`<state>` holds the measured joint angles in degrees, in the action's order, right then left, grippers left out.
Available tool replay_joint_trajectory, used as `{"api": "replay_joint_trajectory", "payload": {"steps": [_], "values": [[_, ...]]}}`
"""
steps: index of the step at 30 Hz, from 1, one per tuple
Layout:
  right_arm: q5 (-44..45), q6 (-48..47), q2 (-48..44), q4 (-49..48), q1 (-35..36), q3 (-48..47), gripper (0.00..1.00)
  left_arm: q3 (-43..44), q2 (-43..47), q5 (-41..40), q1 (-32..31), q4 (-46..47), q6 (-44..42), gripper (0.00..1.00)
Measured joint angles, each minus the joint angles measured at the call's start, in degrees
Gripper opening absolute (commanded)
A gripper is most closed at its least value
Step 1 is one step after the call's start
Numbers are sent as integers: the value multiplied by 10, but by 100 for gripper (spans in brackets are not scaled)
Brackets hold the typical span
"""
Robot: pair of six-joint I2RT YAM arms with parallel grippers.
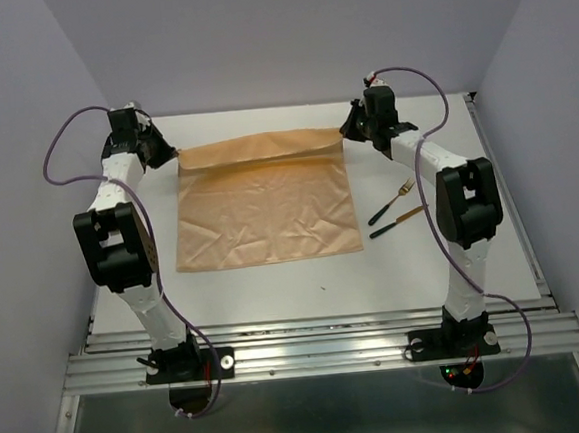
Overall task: Fold the napkin into a case and place the utensils inside
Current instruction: Fold and flatten the napkin at the center of the board.
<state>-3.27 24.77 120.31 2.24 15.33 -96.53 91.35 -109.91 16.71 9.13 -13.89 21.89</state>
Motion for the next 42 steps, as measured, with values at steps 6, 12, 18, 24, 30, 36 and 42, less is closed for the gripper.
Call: {"api": "replay_joint_trajectory", "payload": {"steps": [6,12,18,24,30,36,42], "values": [[-47,28,-103,28,1,123,1,-94,87,-2,1,-16,-2,0],[-84,52,-183,35,1,222,1,-198,179,-12,3,-21,5,0],[-113,75,-256,47,1,318,1,-272,245,-29,3,-23,17,0],[-123,85,-330,53,1,400,1,-310,263,-47,3,-21,20,0],[-124,87,-358,53,1,456,1,-350,265,-63,3,-17,27,0],[-130,93,-358,52,5,470,1,-363,265,-75,4,-18,31,0],[-133,96,-359,51,17,470,1,-363,281,-88,4,-28,32,0]]}}
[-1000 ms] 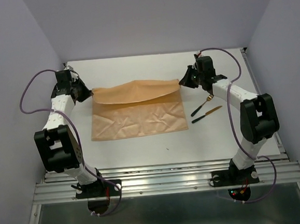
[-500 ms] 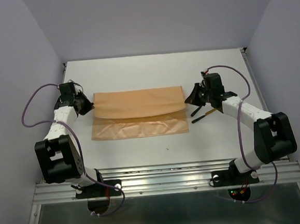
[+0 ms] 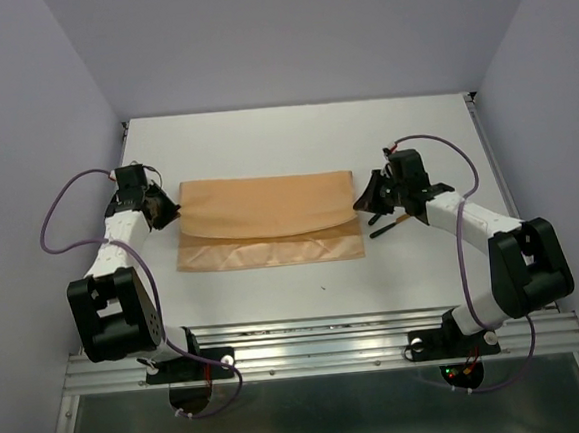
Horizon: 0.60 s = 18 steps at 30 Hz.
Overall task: Fold the napkin into a case and place the utensils inside
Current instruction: Fold and flatten the napkin at the center of the board.
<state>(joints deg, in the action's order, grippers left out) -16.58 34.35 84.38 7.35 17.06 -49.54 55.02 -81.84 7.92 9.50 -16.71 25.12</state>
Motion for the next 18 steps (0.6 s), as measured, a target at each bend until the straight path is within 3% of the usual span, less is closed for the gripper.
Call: {"api": "replay_joint_trajectory", "payload": {"steps": [18], "values": [[0,0,-48,27,25,39,1,-11,59,-12,3,-39,-2,0]]}}
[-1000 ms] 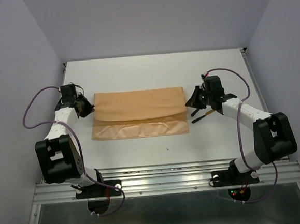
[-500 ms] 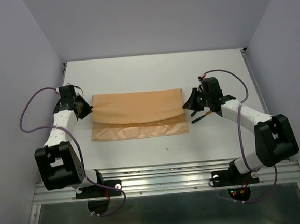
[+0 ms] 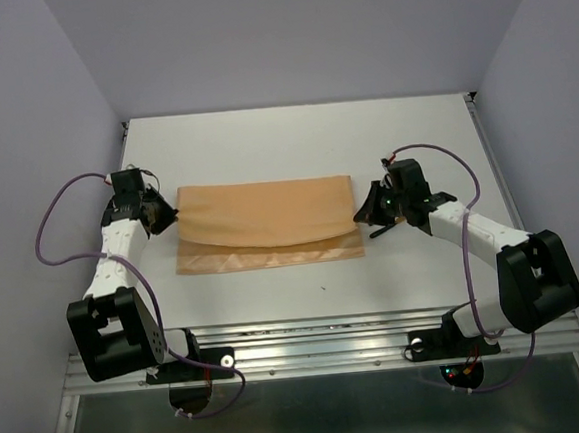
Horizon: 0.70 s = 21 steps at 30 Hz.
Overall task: Fold the napkin into a case and place the utensils inside
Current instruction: Fold and flatten the napkin at the center of the board.
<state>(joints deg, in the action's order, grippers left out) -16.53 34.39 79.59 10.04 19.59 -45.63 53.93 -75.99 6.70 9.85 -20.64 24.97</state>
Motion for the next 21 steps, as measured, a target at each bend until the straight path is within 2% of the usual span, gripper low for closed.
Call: {"api": "replay_joint_trajectory", "payload": {"steps": [21], "values": [[16,1,-5,2,0,3,1,-36,53,15,0,-34,8,0]]}}
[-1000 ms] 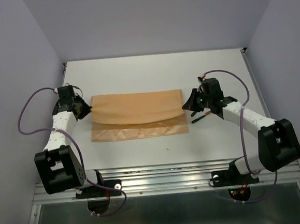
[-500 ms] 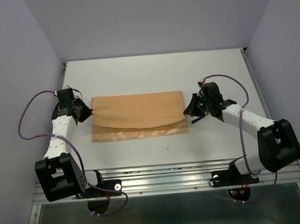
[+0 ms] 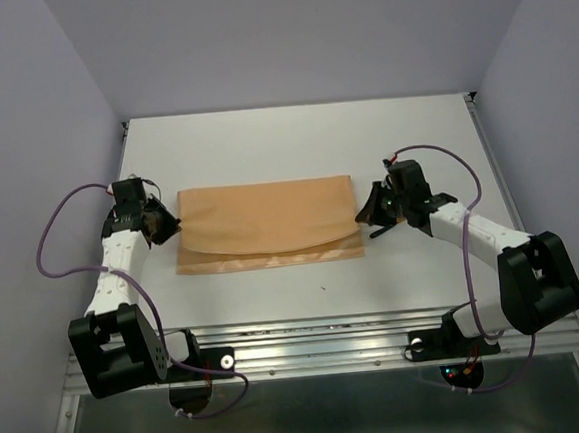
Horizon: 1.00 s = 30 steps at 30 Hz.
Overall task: Fold the napkin into a case and place the utensils inside
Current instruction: Fold and flatten the napkin at the center of the board.
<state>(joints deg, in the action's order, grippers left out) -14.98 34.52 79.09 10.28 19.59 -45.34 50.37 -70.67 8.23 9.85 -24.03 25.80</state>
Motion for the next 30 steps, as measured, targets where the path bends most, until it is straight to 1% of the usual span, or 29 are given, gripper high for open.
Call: {"api": "replay_joint_trajectory", "payload": {"steps": [16,30], "values": [[-5,3,2,-6,8,42,1,-21,0,-24,0,-2,6,0],[-5,2,13,-14,15,50,1,-25,-16,-33,0,1,11,0]]}}
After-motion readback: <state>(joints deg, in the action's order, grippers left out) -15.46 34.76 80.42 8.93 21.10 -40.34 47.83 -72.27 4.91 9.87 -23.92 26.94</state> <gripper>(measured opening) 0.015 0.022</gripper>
